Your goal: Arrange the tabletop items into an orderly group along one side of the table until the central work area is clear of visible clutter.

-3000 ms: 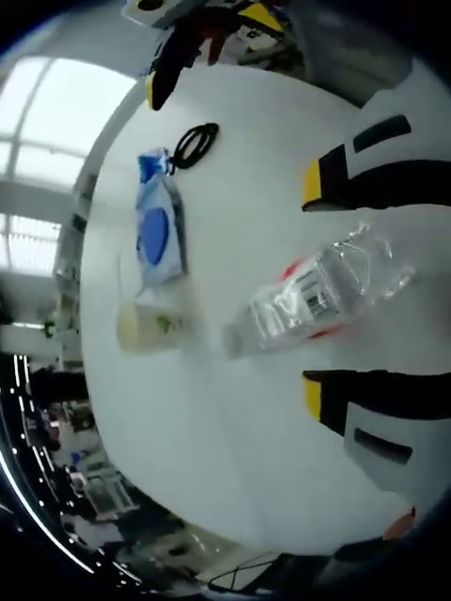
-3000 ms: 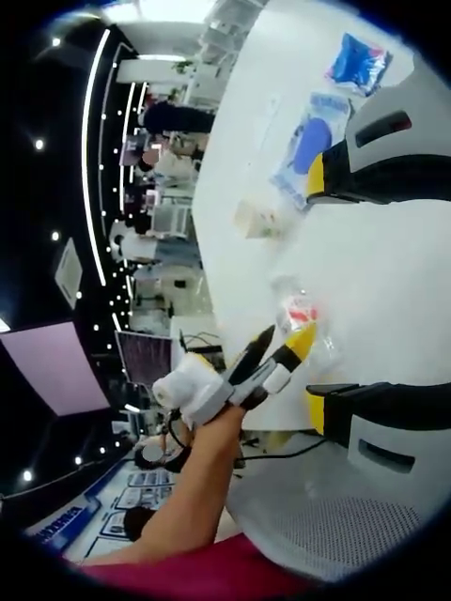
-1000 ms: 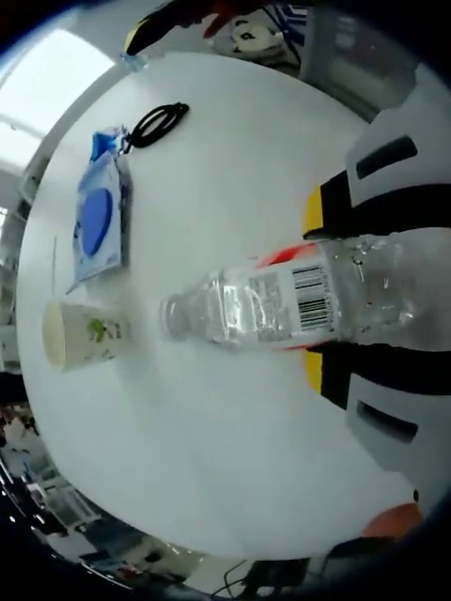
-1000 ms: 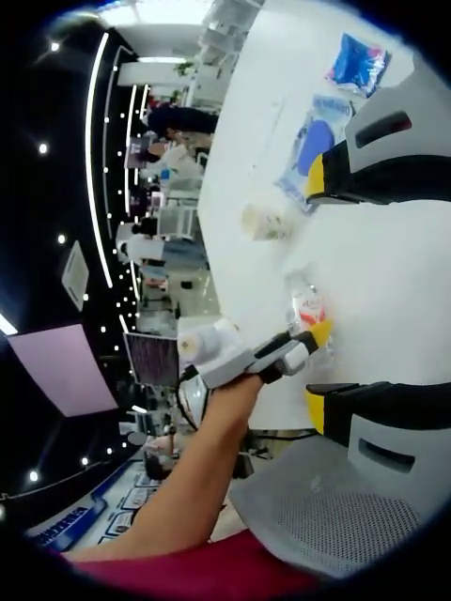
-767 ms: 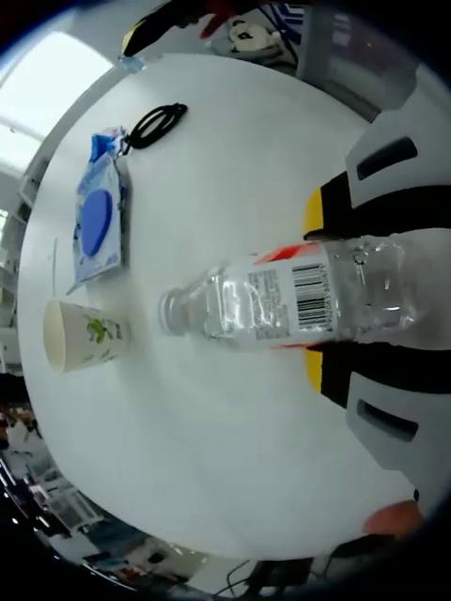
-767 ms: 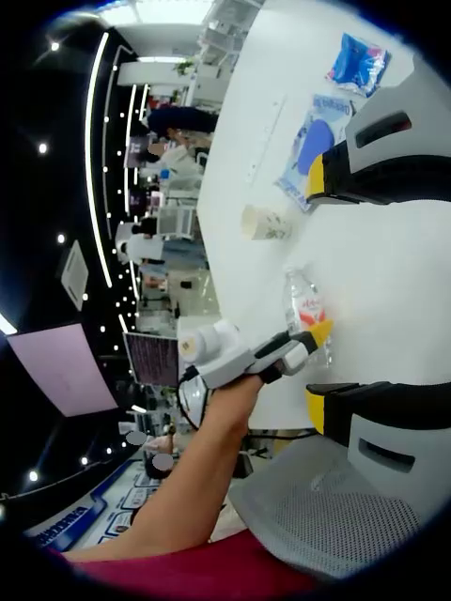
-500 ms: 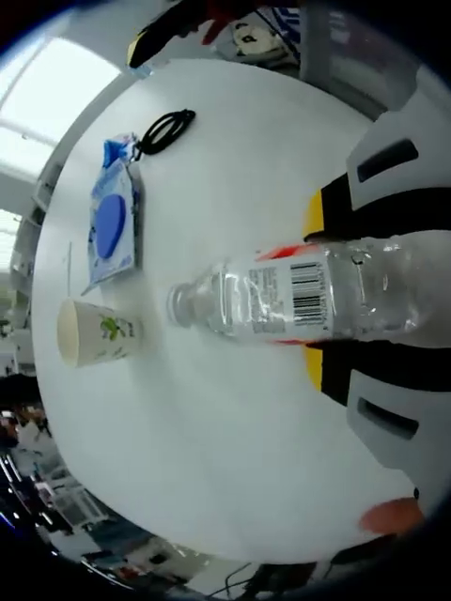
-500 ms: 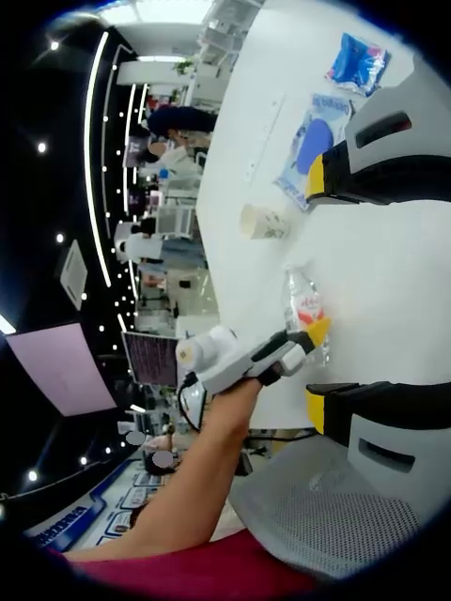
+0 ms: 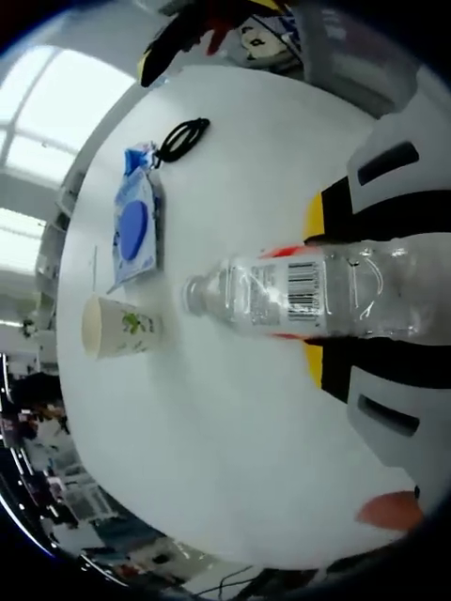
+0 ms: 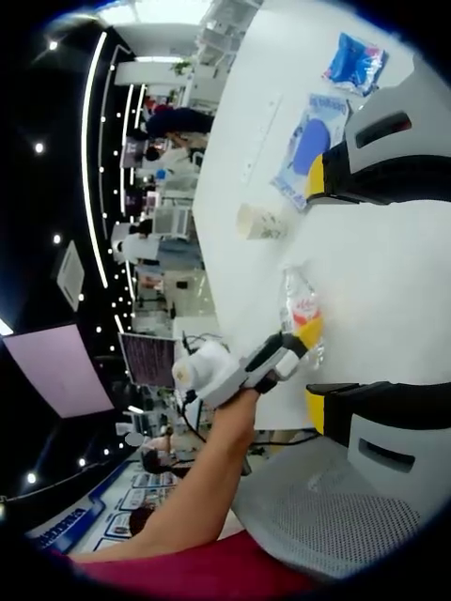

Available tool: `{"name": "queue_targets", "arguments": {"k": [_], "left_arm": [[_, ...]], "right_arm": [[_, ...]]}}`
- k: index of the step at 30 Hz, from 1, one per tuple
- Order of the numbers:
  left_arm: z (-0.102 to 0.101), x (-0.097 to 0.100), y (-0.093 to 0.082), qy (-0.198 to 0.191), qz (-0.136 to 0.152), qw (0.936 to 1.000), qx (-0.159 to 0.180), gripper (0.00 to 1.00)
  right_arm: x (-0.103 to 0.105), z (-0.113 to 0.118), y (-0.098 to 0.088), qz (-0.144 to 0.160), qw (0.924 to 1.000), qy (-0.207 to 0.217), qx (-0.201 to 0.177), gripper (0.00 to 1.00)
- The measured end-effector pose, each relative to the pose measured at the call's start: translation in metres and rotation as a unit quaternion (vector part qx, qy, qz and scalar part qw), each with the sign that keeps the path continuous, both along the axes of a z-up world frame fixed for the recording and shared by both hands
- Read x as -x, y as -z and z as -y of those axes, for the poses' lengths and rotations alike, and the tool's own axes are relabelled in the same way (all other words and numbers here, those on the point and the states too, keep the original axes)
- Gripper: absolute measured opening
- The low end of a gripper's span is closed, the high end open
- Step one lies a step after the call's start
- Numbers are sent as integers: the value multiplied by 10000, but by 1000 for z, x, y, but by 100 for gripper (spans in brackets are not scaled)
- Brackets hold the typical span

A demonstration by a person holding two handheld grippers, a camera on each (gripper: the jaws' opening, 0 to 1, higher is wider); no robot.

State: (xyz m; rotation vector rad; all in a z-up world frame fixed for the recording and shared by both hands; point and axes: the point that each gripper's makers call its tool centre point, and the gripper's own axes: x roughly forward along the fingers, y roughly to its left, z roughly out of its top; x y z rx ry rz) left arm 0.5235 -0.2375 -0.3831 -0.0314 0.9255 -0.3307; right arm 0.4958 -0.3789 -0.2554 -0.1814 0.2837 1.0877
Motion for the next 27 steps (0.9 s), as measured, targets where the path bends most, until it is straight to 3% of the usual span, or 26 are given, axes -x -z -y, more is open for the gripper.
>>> {"name": "queue_targets", "arguments": {"k": [17, 27], "left_arm": [[0, 1, -5, -298, 79, 9977, 609, 35], [5, -1, -22, -332, 275, 9949, 912, 35]], "right_arm": [[-1, 2, 3, -28, 10000, 45, 50, 78], [-2, 1, 4, -31, 10000, 37, 81, 78]]}}
